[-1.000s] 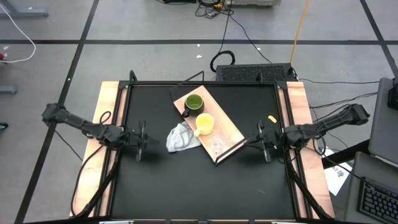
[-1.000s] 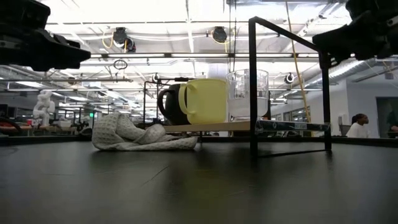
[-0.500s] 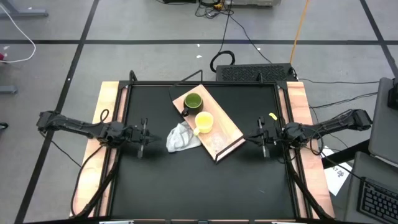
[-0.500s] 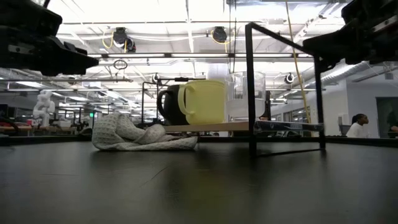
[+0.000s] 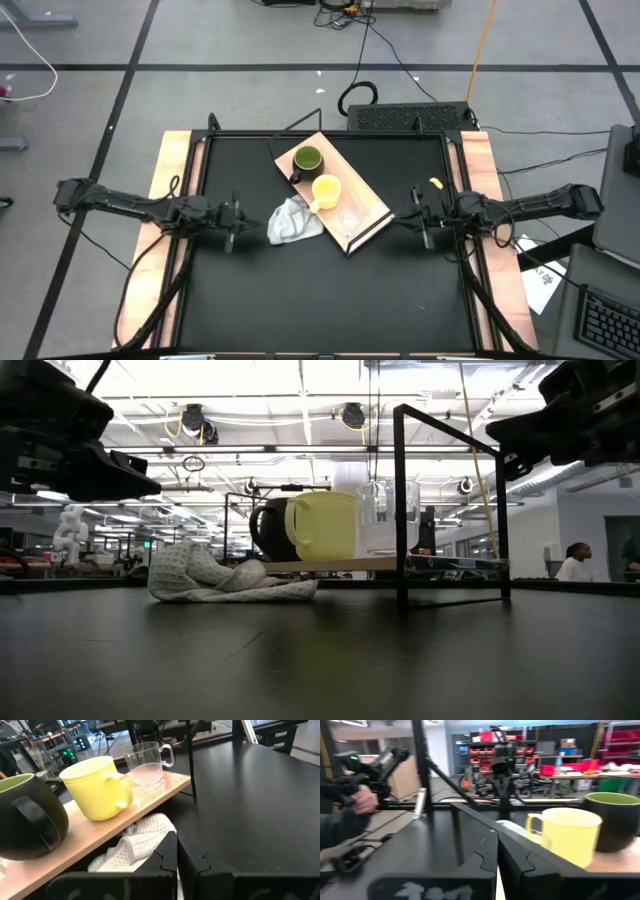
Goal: Stack small to large cups/mugs on shelf
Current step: Return to Home Position
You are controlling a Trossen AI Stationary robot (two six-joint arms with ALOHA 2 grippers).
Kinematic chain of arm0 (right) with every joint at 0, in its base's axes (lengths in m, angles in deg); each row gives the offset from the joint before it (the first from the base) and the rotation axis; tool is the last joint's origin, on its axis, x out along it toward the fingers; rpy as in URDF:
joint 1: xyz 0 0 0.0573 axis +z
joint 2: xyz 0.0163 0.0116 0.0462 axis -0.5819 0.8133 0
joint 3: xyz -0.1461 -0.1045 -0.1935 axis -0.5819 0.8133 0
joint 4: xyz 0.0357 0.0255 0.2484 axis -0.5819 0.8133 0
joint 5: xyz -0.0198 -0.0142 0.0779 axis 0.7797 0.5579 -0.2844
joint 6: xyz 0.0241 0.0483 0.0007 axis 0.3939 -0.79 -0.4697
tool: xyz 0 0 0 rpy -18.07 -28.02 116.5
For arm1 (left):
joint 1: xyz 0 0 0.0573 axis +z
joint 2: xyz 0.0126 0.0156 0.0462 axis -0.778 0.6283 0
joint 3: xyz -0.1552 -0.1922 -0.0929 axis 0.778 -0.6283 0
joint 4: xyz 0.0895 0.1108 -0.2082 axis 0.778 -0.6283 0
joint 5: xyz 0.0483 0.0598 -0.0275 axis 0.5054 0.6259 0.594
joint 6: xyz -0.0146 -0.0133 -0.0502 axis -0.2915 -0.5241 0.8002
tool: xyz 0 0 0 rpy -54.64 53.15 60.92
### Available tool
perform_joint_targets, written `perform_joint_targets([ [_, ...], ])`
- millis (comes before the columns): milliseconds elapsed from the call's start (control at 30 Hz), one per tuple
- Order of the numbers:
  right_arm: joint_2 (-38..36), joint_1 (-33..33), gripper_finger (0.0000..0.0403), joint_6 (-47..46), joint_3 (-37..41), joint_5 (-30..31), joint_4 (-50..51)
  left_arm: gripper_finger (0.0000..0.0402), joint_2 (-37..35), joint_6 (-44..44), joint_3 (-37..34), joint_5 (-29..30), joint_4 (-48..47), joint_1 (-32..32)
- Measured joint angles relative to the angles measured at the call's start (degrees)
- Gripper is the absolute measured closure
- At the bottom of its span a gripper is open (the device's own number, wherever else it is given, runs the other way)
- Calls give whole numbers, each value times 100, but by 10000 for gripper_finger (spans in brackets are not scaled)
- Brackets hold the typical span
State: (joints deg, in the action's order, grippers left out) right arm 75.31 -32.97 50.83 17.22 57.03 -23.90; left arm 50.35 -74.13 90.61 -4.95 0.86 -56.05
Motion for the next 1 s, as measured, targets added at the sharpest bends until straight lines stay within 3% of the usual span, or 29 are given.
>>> perform_joint_targets([
  [267, -36, 276, 403, 46, 4, -286, 141, 401, 25, -212, 0, -589, 231, 0],
  [1000, -717, 431, 403, 366, 107, -740, -77, 401, 25, -327, 0, -606, 461, -8],
])
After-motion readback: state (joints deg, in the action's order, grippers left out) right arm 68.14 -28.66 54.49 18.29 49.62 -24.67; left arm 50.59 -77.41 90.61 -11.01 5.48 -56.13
